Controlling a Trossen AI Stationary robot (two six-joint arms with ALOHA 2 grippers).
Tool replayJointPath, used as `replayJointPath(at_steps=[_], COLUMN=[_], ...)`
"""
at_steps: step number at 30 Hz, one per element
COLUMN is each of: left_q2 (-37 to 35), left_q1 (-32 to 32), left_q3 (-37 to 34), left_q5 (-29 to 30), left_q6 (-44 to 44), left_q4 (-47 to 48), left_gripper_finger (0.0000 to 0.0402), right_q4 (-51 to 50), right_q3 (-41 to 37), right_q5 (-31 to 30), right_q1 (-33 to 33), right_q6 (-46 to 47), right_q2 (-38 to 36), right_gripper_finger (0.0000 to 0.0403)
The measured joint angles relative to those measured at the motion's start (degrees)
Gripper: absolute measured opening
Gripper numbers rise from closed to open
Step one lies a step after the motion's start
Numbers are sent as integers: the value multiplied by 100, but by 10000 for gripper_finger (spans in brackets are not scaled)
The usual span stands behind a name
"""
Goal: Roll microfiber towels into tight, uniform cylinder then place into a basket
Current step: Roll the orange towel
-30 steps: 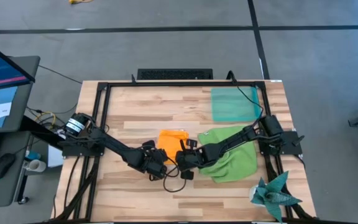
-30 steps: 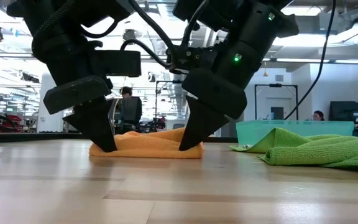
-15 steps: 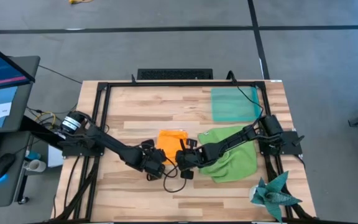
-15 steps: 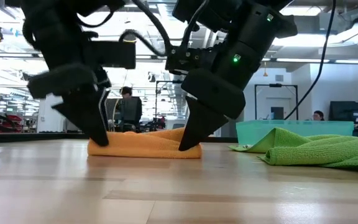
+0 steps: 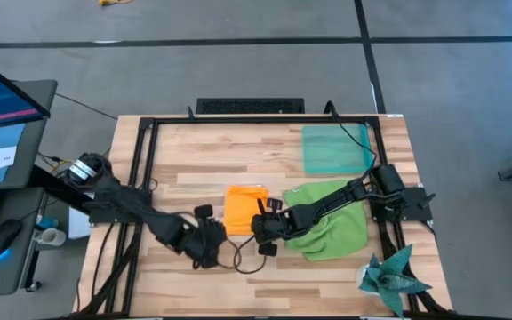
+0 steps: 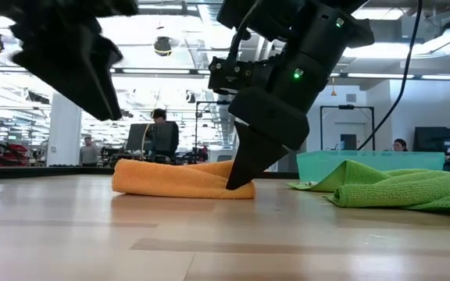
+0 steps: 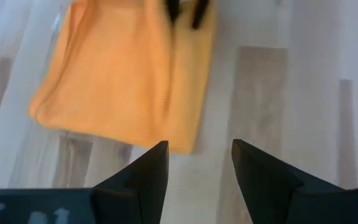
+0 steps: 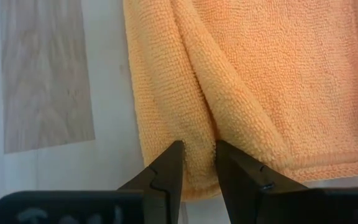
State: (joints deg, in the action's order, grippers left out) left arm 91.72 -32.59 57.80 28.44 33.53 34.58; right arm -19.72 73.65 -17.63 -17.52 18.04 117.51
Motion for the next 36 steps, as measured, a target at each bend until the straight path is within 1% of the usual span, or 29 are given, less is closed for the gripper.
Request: replayJointPath(at_steps=[4, 7, 11, 16, 23, 27, 32, 36], left_q2=[272, 618, 1063, 1345, 1349, 1349, 1349, 1344], left_q1=[-342, -483, -462, -332, -200, -136, -44, 43], left_q3=[4, 4, 2, 4, 4, 4, 4, -30], left_q5=[615, 1028, 1291, 1323, 1221, 958, 921, 775], left_q6=[43, -245, -550, -732, -797, -806, -1002, -1120], left_q4=[-167, -357, -520, -757, -765, -762, -834, -919], left_gripper_finger=[171, 171, 171, 171, 171, 171, 171, 171], right_q4=[2, -5, -22, -29, -71, -79, -84, -84], right_q3=[0, 0, 0, 0, 0, 0, 0, 0], right_q5=[0, 0, 0, 0, 0, 0, 0, 0], right_q1=[0, -2, -2, -2, -8, -8, -8, -8], right_q6=[1, 3, 3, 5, 7, 7, 7, 7], right_q2=[0, 0, 0, 0, 0, 0, 0, 0], right_gripper_finger=[118, 118, 118, 118, 118, 118, 118, 118])
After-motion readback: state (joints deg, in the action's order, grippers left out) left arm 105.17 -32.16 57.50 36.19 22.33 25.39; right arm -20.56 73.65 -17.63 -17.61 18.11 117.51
